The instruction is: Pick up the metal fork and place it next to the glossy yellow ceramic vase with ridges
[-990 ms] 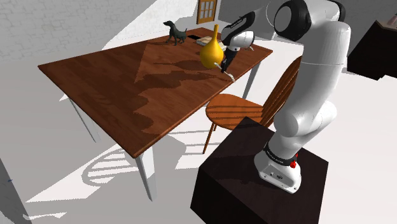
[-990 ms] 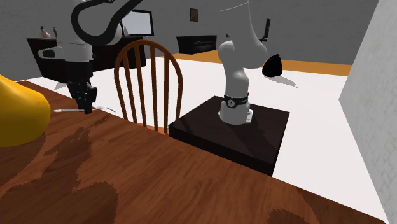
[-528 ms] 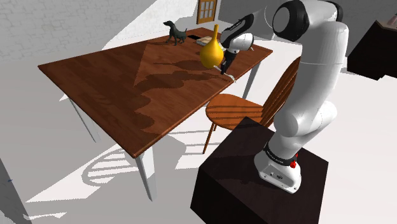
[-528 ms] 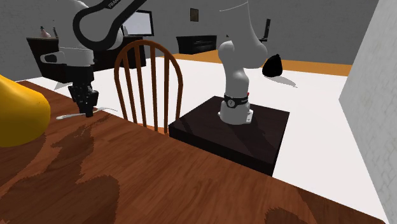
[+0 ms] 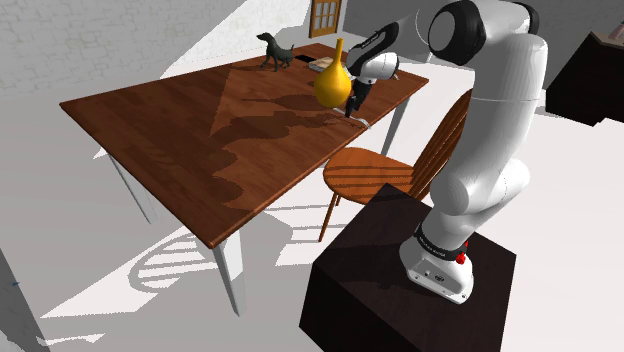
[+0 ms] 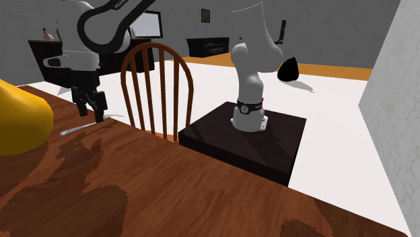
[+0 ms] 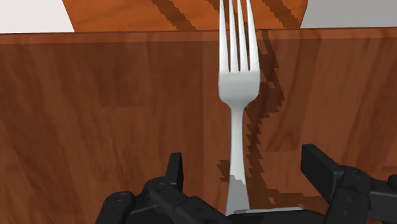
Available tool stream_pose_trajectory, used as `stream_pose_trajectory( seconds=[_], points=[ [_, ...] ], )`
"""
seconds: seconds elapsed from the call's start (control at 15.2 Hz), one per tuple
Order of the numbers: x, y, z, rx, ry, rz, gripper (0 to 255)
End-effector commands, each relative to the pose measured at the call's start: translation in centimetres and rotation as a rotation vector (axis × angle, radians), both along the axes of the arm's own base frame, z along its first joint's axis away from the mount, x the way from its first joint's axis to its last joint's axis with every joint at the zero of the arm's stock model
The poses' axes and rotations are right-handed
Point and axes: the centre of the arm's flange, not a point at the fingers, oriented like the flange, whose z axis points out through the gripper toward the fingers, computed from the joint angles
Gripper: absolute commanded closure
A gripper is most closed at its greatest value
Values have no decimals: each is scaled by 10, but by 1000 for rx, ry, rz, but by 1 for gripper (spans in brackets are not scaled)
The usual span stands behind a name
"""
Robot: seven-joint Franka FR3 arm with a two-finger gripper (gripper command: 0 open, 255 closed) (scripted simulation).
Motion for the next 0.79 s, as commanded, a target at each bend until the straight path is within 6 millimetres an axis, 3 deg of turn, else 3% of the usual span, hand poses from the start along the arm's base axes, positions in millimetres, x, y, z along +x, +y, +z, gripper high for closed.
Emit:
stream_pose_trajectory(
  seconds=[0.0,0.2,0.73],
  points=[
    [-2,0,13,0,0,0,0],
    [-7,0,49,0,0,0,0],
    [-7,0,49,0,0,0,0]
  ],
)
